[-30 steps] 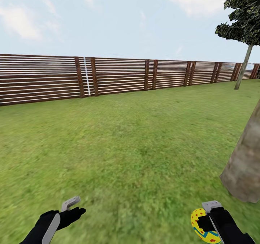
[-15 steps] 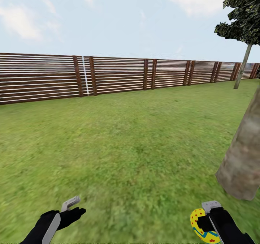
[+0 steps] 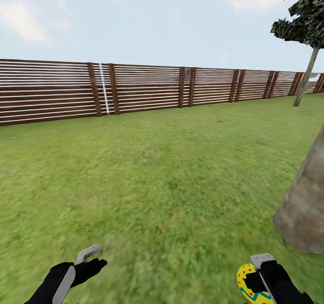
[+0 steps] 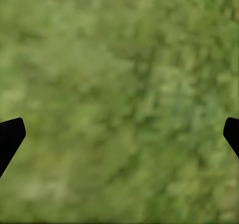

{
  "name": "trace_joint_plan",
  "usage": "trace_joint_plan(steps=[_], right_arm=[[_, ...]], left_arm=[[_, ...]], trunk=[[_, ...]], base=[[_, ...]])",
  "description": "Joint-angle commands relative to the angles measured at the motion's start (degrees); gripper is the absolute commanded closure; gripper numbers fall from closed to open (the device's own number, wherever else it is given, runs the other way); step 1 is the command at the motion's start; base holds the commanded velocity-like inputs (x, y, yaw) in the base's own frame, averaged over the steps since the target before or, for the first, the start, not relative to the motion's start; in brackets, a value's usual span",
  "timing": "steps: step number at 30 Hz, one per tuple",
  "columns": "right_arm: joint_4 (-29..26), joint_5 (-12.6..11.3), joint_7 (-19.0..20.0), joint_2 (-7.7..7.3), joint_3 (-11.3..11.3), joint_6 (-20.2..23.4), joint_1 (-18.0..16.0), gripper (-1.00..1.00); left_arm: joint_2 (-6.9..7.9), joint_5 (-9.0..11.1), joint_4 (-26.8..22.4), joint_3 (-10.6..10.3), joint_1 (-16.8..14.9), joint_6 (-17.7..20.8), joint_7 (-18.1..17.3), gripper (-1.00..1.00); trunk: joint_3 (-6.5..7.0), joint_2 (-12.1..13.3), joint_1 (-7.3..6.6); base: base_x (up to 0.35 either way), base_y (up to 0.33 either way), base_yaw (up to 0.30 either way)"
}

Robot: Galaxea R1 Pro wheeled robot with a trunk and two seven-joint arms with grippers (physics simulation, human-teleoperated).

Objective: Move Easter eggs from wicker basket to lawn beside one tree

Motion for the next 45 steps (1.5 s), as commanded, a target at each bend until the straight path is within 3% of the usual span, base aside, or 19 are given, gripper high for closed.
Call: trace_joint_plan(steps=[1, 5, 45], right_arm=[[-0.07, 0.60, 0.57, 0.01, -0.08, 0.19, -0.02, 1.00], [0.00, 0.65, 0.57, 0.01, -0.08, 0.17, -0.02, 1.00], [0.02, 0.73, 0.48, 0.01, -0.08, 0.19, -0.02, 1.00]], left_arm=[[-0.02, -0.01, -0.08, 0.21, -0.03, 0.33, -0.26, -1.00], [-0.02, -0.12, -0.09, 0.24, -0.04, 0.27, -0.33, -1.00], [-0.02, -0.08, -0.19, 0.24, -0.03, 0.24, -0.26, -1.00]], trunk=[[-0.29, -0.04, 0.01], [-0.51, -0.06, 0.04], [-9.37, -0.59, 1.07]], base=[[0.004, 0.000, 0.000], [0.001, 0.000, 0.000], [0.000, 0.000, 0.000]])
